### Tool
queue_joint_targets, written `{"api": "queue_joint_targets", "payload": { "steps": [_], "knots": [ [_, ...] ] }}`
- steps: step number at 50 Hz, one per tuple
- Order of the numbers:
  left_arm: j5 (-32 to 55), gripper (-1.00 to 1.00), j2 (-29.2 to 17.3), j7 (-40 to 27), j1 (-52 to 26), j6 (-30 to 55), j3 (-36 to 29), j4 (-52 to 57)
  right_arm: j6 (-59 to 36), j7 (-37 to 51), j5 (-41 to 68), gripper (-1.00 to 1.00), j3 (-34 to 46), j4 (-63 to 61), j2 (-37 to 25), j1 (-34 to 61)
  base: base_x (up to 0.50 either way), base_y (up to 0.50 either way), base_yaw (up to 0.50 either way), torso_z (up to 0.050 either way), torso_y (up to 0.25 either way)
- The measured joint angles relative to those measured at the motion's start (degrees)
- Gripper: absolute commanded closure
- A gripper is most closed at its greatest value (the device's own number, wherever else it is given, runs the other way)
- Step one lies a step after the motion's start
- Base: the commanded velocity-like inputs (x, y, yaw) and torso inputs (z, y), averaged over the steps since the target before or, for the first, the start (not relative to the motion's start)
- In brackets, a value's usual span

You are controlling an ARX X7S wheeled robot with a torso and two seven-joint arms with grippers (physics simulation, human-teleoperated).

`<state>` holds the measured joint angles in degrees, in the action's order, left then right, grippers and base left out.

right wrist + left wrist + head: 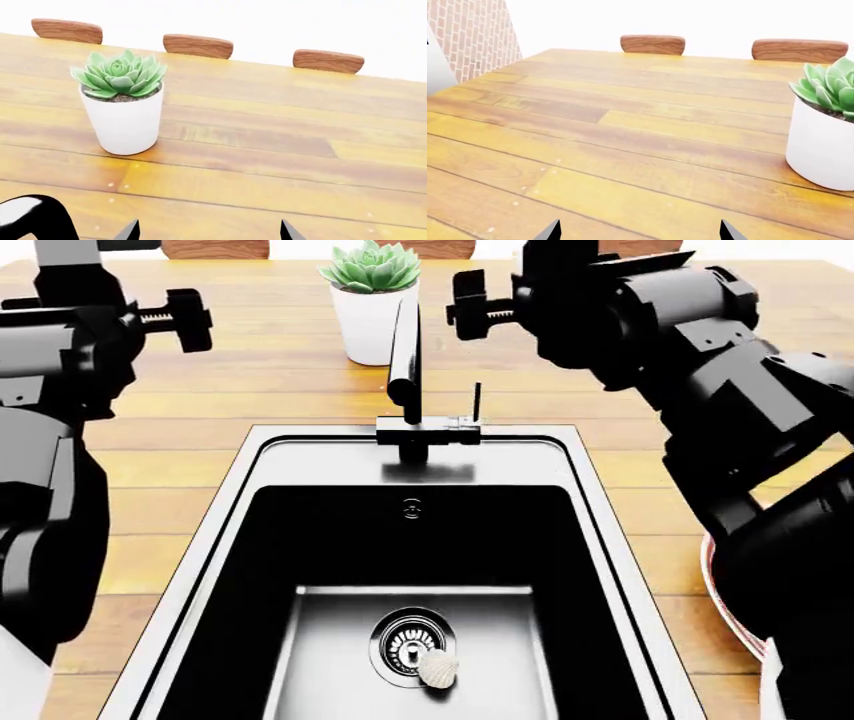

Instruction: Pick the scallop from the counter and place it in the sink. Then turn on the sink faucet.

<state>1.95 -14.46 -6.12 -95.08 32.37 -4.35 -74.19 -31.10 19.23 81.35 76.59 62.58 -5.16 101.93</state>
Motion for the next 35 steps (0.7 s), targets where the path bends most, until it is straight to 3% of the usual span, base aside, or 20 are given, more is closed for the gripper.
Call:
{"api": "queue_joint_targets", "payload": {
  "steps": [16, 35],
  "knots": [
    [0.1, -1.00, -0.3, 0.3, 1.1, -0.5, 0.5, 0.0, 14.7, 0.5, 8.0, -1.00, 10.6, 4.4, 3.4, -6.8, 0.00, 0.00, 0.00, 0.000, 0.000],
    [0.1, -1.00, -0.5, 0.5, 1.9, -0.8, 1.0, 0.0, 20.0, 0.2, 12.2, -1.00, 14.3, 5.3, 4.1, -12.6, 0.00, 0.00, 0.00, 0.000, 0.000]
  ]
}}
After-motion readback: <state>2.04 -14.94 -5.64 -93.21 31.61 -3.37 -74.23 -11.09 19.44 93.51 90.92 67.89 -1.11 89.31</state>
